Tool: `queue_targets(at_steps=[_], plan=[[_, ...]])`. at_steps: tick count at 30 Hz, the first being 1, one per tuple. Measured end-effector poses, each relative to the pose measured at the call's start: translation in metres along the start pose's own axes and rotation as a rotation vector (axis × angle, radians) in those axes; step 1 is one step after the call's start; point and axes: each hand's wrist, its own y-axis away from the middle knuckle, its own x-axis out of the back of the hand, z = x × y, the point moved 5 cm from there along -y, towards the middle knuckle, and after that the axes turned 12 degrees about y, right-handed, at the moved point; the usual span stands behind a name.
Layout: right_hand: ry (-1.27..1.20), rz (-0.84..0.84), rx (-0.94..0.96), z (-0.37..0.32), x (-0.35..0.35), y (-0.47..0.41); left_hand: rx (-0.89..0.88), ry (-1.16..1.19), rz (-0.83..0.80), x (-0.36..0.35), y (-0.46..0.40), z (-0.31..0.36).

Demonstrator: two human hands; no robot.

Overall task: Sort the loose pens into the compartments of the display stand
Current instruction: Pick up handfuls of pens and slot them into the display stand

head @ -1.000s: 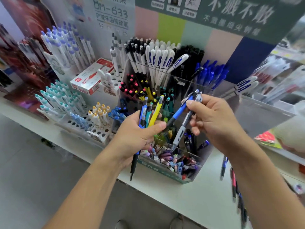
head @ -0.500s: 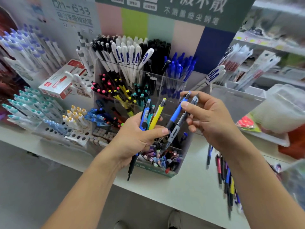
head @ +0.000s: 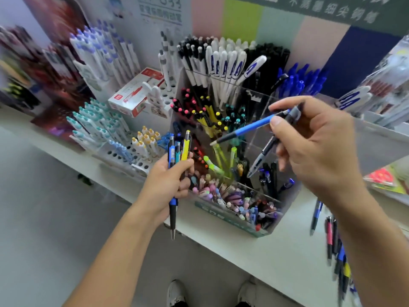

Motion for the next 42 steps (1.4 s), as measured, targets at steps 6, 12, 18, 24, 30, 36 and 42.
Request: queue_targets(at_steps=[6, 12, 18, 24, 30, 36, 42], plan=[[0.235, -0.034, 0.140, -0.022, -0.069, -0.017, 0.004, 0.170, 0.044, 0.031, -0.004, 0.015], [0.416, -0.153, 0.157, -0.023, -0.109, -0.037, -0.121, 0.022, 0.193, 0.046, -0.013, 0.025], [0.590, -0.295, 0.259, -0.025, -0.138, -0.054, -0.153, -0.040, 0.228, 0.045, -0.027, 0.022], [0.775, -0.579, 0.180, -0.008, -0.189, -0.067, -0.128, 0.067, 0.239, 0.051, -0.031, 0.024], [0.832, -0.634, 0.181, 0.002, -0.216, -0.070, -0.095, 0.128, 0.241, 0.058, -0.029, 0.021], [0.731, -0.675, 0.346, 0.007, -0.214, -0.069, -0.089, 0.145, 0.236, 0.057, -0.032, 0.021], [0.735, -0.653, 0.486, 0.007, -0.216, -0.069, -0.080, 0.130, 0.237, 0.057, -0.037, 0.023]])
